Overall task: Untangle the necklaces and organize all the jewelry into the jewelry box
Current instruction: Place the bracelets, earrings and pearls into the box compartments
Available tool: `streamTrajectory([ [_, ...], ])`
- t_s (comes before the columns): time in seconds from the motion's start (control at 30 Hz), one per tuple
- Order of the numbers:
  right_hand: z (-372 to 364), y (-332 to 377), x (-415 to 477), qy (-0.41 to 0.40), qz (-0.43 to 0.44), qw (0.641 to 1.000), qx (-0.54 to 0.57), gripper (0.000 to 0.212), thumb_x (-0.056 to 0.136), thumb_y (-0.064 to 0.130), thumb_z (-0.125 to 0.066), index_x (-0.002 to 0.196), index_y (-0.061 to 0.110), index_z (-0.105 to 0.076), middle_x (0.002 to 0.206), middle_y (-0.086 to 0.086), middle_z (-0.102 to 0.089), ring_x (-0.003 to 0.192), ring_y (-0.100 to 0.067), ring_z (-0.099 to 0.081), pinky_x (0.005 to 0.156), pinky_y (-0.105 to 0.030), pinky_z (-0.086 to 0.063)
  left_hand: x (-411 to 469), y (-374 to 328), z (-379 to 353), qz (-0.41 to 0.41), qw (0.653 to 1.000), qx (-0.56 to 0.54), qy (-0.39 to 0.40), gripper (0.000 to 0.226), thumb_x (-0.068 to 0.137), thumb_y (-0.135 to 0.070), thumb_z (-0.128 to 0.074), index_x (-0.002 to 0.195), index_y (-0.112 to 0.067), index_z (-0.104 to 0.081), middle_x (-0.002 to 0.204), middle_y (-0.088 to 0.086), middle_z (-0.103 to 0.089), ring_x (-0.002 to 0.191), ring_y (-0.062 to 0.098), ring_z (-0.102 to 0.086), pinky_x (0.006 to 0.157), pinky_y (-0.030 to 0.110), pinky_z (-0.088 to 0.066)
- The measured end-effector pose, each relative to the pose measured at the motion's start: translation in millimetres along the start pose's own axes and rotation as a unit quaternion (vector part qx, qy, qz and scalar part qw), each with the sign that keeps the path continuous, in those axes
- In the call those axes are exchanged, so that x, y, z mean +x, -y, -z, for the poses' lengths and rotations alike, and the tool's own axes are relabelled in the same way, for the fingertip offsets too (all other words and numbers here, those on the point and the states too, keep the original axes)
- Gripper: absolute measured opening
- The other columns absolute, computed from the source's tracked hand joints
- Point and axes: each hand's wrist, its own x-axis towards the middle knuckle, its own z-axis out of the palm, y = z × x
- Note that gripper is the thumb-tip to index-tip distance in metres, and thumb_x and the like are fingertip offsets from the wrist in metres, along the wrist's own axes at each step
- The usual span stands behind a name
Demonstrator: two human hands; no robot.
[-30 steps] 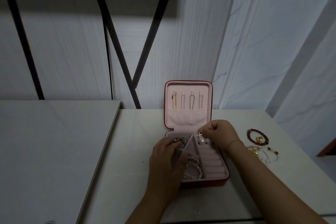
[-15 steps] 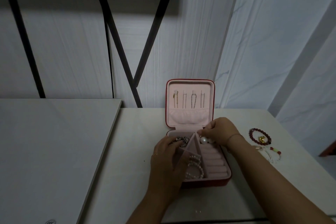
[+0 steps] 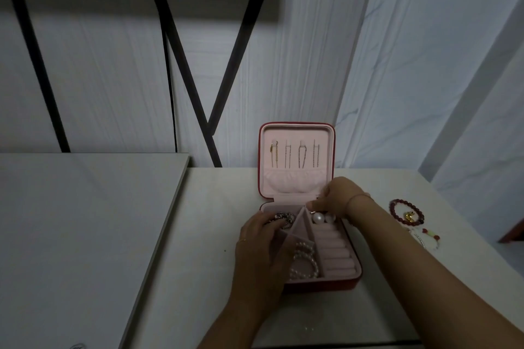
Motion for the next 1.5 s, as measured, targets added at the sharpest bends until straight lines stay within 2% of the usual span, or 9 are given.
streamTrajectory([
  [0.17,-9,-8,-7,-0.067,0.017,0.997,0.023,0.036,0.075,0.046,-0.076,0.057,0.019,-0.06,0.068,-0.002,-0.067,0.083,-0.023,-0.065,0.092,-0.043,-0.046,-1,4,-2,0.0,1.0,0.003,-0.004,0.064,0.082,-0.066,-0.031,0.122,-0.025,-0.059,0.129,-0.021,-0.041,0.123,-0.001,-0.033,0.107,0.026,-0.028],
  [0.3,-12,-16,-14,-0.097,0.056,0.993,0.039,0.044,0.078,0.05,-0.071,0.052,0.021,-0.05,0.059,0.003,-0.06,0.065,-0.015,-0.058,0.081,-0.035,-0.044,-2,3,-1,0.003,1.0,0.001,0.001,0.06,0.082,-0.067,-0.029,0.12,-0.029,-0.057,0.128,-0.023,-0.039,0.123,-0.003,-0.031,0.108,0.026,-0.027],
  [0.47,1,-36,-15,-0.154,0.076,0.946,0.276,0.037,0.09,0.03,-0.062,0.061,0.008,-0.053,0.06,-0.008,-0.048,0.058,-0.016,-0.043,0.059,-0.027,-0.04,-1,-3,2,-0.001,1.0,-0.016,-0.002,0.063,0.08,-0.068,-0.029,0.119,-0.028,-0.058,0.125,-0.026,-0.037,0.117,-0.01,-0.029,0.102,0.014,-0.023],
  [0.57,1,-48,-17,-0.107,0.065,0.939,0.32,0.029,0.087,0.019,-0.066,0.063,0.006,-0.056,0.064,-0.008,-0.055,0.065,-0.018,-0.049,0.07,-0.03,-0.05,-1,-2,2,-0.01,1.0,-0.019,-0.005,0.067,0.079,-0.076,-0.027,0.118,-0.03,-0.057,0.124,-0.029,-0.036,0.115,-0.019,-0.027,0.099,0.01,-0.02],
  [0.67,-4,-49,-21,-0.048,0.058,0.935,0.347,0.02,0.081,0.014,-0.073,0.077,-0.004,-0.066,0.073,-0.008,-0.066,0.066,-0.015,-0.057,0.06,-0.017,-0.05,0,-2,1,-0.007,1.0,-0.018,-0.008,0.077,0.077,-0.082,-0.022,0.119,-0.028,-0.058,0.125,-0.026,-0.037,0.117,-0.012,-0.029,0.102,0.015,-0.023],
  [0.97,-11,-45,-12,-0.054,0.037,0.954,0.293,0.025,0.073,0.021,-0.081,0.079,0.003,-0.063,0.078,-0.008,-0.068,0.073,-0.017,-0.061,0.07,-0.026,-0.052,-1,0,0,0.005,1.0,-0.014,0.003,0.062,0.078,-0.081,-0.024,0.115,-0.038,-0.049,0.125,-0.024,-0.038,0.12,-0.001,-0.033,0.106,0.025,-0.029],
  [1.13,4,-74,-23,-0.229,0.052,0.914,0.33,0.018,0.081,0.014,-0.073,0.067,0.01,-0.064,0.081,-0.007,-0.07,0.076,-0.016,-0.062,0.07,-0.024,-0.048,-1,0,2,-0.008,1.0,-0.022,0.002,0.047,0.082,-0.065,-0.033,0.115,-0.036,-0.051,0.124,-0.027,-0.038,0.12,-0.007,-0.03,0.105,0.021,-0.027],
  [1.27,32,-131,-15,-0.317,-0.07,0.901,0.288,0.005,0.084,0.013,-0.07,0.08,0.009,-0.069,0.086,-0.008,-0.069,0.081,-0.024,-0.062,0.073,-0.027,-0.043,-1,0,3,-0.027,0.999,-0.025,-0.01,0.043,0.084,-0.061,-0.035,0.113,-0.035,-0.053,0.122,-0.024,-0.042,0.116,-0.01,-0.03,0.1,0.012,-0.022],
  [1.5,43,-159,-8,-0.166,-0.169,0.943,0.232,0.006,0.083,0.009,-0.071,0.079,0.007,-0.068,0.062,-0.009,-0.064,0.047,-0.02,-0.051,0.048,-0.025,-0.042,-1,-3,3,-0.023,1.0,-0.015,-0.013,0.047,0.083,-0.064,-0.031,0.112,-0.035,-0.055,0.119,-0.027,-0.043,0.115,-0.024,-0.025,0.095,-0.001,-0.017],
])
